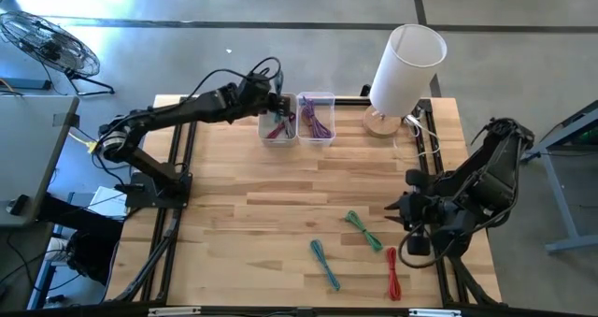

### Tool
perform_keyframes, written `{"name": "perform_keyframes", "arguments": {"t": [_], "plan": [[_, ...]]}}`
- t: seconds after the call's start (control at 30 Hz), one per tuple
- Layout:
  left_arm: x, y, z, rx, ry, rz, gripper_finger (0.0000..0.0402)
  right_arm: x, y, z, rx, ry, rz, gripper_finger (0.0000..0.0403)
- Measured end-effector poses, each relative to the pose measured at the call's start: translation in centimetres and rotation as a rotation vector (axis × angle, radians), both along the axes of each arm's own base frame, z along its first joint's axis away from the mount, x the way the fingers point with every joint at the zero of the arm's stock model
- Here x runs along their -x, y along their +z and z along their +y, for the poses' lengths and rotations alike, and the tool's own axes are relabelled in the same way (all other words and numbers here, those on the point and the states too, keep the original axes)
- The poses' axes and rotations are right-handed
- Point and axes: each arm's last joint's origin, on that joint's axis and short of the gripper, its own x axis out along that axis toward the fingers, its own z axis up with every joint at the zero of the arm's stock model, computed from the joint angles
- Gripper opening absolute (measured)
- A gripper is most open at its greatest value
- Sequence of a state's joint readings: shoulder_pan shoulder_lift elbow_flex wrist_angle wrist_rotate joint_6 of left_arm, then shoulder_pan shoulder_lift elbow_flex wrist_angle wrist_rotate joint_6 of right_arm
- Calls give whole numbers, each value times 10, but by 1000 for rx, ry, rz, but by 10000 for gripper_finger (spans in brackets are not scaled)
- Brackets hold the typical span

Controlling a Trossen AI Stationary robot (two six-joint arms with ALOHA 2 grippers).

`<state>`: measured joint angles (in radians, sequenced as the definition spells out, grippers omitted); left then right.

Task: Pick & Place USB Port
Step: Put the left blue and black USB cable into the gray bin

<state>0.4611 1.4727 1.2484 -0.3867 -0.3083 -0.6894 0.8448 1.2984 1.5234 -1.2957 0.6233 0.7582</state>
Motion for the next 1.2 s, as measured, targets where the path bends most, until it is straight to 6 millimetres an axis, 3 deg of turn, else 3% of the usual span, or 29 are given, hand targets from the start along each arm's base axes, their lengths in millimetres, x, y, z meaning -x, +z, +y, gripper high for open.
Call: {"name": "perform_keyframes", "arguments": {"t": [0.47,0.87,1.2], "plan": [[9,-49,-2,114,174,-16,19,-4,-3,5,-13,4,19,78],[2,-82,-2,178,141,-20,20,-6,-1,6,-11,-10,-27,78],[-5,-88,5,140,141,-34,56,-8,1,9,-47,-9,-57,78]]}}
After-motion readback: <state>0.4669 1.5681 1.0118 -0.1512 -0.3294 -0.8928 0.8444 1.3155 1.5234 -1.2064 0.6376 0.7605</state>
